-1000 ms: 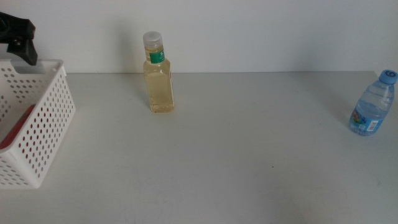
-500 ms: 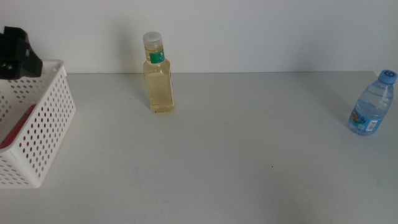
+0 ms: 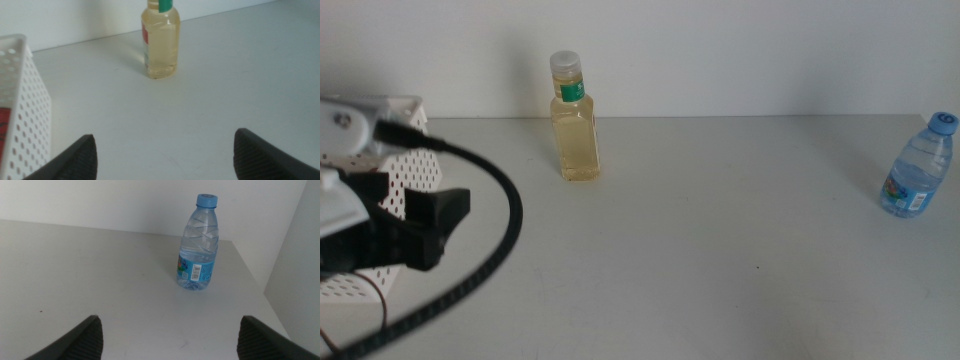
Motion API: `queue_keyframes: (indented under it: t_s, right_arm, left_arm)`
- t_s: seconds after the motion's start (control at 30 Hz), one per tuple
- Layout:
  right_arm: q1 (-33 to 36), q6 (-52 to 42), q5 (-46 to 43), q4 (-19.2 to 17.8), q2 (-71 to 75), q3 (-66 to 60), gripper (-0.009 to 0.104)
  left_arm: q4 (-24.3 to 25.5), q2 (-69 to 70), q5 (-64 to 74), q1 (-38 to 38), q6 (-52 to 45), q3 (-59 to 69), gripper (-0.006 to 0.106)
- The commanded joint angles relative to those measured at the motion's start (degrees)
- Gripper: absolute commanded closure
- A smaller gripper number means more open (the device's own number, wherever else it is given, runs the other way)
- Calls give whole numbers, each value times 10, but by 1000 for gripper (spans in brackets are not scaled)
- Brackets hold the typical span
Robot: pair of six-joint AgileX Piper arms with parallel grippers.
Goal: Use arms to grab the bottles and put them into the dustbin to the left of the table.
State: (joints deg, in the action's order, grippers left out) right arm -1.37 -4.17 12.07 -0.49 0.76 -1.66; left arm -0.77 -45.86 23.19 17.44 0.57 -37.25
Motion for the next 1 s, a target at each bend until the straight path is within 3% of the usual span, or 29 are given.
queue_keyframes:
  t_s: [0.0,0.27,0.83,0.97]
  right_arm:
    - [-3,-3,-42,-7,13,5,1]
    - [-3,-3,-42,-7,13,5,1]
    - [-3,-3,-42,-7,13,5,1]
    - [-3,-3,-42,-7,13,5,1]
  left_arm:
    - [-8,24,-133,19,30,45,7]
    - [-8,36,-327,32,48,203,7]
    - [-20,-10,-361,31,48,214,7]
    - [-19,-62,-442,31,48,214,7]
